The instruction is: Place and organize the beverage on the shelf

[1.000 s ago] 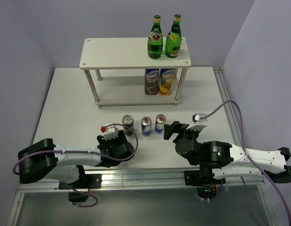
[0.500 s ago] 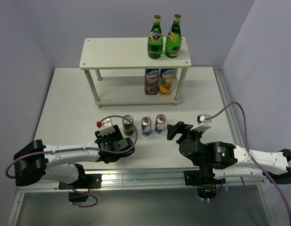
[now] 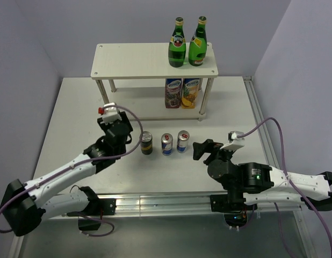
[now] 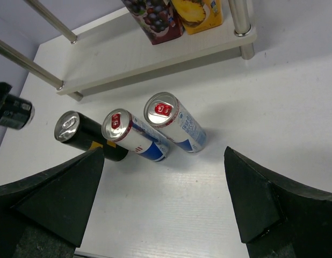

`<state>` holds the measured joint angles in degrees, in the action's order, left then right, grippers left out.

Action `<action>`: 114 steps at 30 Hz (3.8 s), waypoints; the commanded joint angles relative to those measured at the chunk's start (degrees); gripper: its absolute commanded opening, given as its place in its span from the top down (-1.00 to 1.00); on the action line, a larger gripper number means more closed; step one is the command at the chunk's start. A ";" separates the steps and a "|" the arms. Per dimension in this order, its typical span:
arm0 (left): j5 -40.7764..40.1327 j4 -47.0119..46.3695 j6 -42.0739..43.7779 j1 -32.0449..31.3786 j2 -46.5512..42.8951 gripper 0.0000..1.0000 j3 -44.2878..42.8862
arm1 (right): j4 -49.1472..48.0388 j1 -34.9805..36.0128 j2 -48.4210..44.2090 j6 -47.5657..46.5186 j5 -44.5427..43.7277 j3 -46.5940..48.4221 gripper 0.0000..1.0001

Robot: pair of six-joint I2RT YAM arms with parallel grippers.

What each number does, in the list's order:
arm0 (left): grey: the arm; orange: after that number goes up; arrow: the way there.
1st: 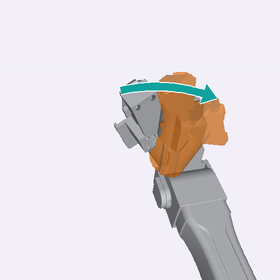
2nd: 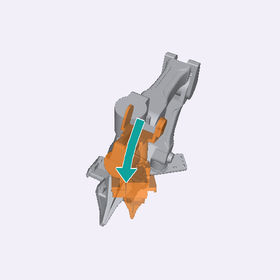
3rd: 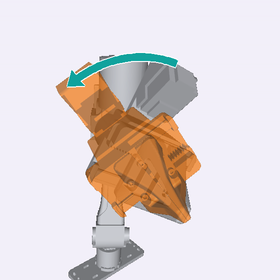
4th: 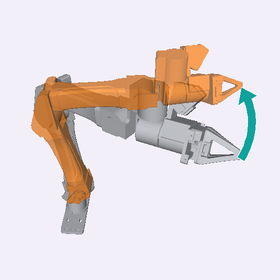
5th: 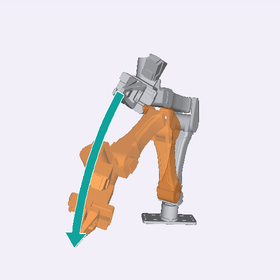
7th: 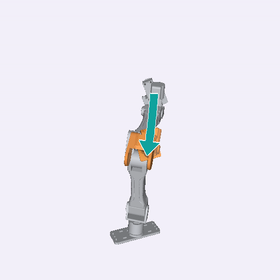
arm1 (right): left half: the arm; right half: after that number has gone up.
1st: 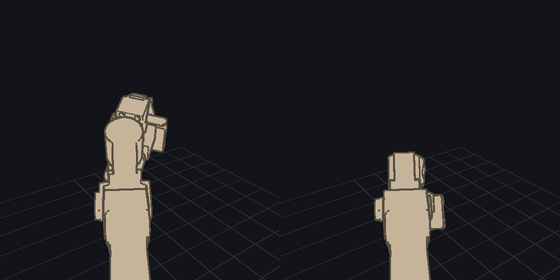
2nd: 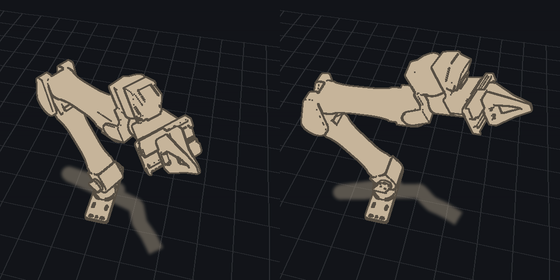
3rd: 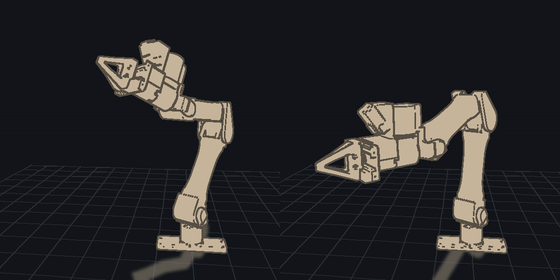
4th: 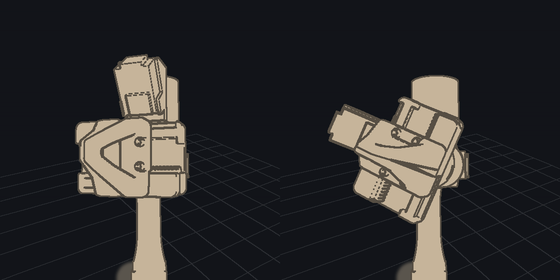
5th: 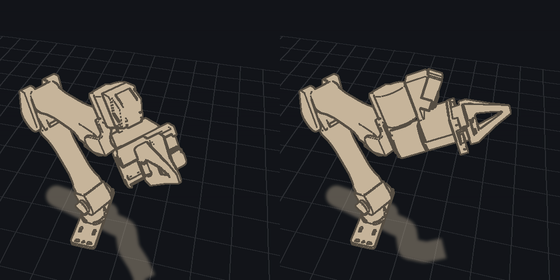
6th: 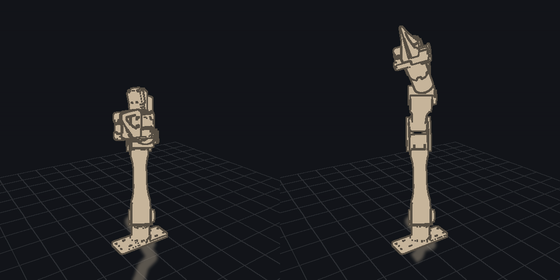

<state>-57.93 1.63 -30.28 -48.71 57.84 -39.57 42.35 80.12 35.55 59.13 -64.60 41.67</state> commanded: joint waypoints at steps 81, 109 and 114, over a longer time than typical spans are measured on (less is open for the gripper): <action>23.30 -30.46 9.54 21.03 13.20 -0.99 -1.92 | -1.48 0.57 -7.60 -1.12 -3.43 -8.18 -1.00; 14.33 -42.48 -7.26 -16.42 0.22 -0.93 32.10 | -1.13 0.57 -6.55 -0.16 -4.39 -8.27 -1.00; 12.68 -48.56 -6.19 -16.51 10.78 -0.95 28.86 | -1.04 0.48 -6.19 0.11 -4.31 -8.01 -1.00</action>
<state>-42.70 -38.89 -36.84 -64.86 64.55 -7.20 41.69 80.27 29.12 58.04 -66.65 33.41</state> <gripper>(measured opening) 0.974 0.998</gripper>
